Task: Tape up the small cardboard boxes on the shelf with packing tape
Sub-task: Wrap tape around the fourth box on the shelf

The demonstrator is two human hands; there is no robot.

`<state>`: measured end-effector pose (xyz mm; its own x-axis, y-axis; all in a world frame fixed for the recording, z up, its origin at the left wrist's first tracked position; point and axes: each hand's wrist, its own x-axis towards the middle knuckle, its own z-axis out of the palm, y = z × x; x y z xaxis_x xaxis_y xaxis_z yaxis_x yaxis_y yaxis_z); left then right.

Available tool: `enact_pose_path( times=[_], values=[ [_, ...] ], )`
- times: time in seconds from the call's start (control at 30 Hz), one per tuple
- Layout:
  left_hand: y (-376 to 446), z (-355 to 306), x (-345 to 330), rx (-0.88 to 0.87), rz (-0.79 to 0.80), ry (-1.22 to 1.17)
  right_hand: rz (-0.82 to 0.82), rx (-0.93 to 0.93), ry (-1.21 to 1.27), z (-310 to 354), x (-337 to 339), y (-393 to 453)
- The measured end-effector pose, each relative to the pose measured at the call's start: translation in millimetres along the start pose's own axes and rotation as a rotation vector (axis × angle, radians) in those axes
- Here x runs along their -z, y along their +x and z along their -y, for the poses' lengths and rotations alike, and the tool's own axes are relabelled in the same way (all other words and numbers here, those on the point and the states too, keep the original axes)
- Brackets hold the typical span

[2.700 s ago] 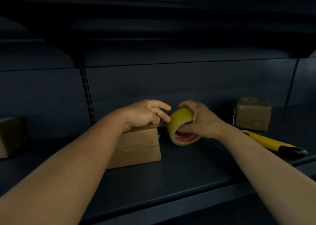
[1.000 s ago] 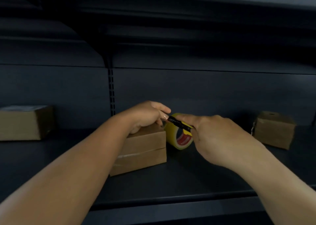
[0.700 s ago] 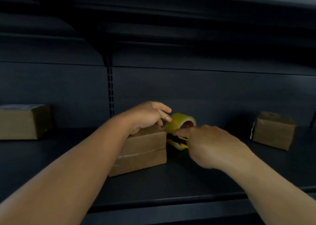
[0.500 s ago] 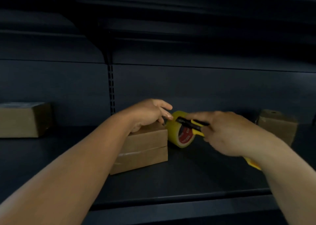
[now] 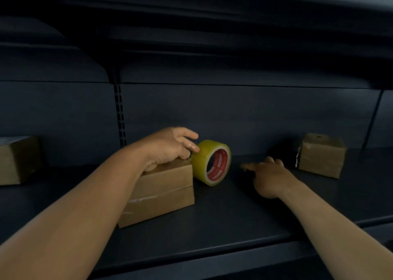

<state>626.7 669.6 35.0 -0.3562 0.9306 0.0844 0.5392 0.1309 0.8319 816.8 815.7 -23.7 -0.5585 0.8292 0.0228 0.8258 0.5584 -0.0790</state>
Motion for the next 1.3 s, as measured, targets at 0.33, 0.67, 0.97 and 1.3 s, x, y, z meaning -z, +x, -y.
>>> enact_pose_path(
  times=[0.33,0.67,0.97,1.3],
  values=[
    [0,1,1,-0.010,0.012,0.008,0.010,-0.011,-0.049,-12,-8,16],
    [0,2,2,-0.030,0.055,0.025,-0.275,0.530,0.433,74,27,-30],
    [4,5,4,-0.050,0.071,0.037,-0.548,0.468,0.305,88,12,-12],
    [8,9,5,-0.085,0.110,0.060,-0.541,0.310,0.509,80,14,2]
  ],
)
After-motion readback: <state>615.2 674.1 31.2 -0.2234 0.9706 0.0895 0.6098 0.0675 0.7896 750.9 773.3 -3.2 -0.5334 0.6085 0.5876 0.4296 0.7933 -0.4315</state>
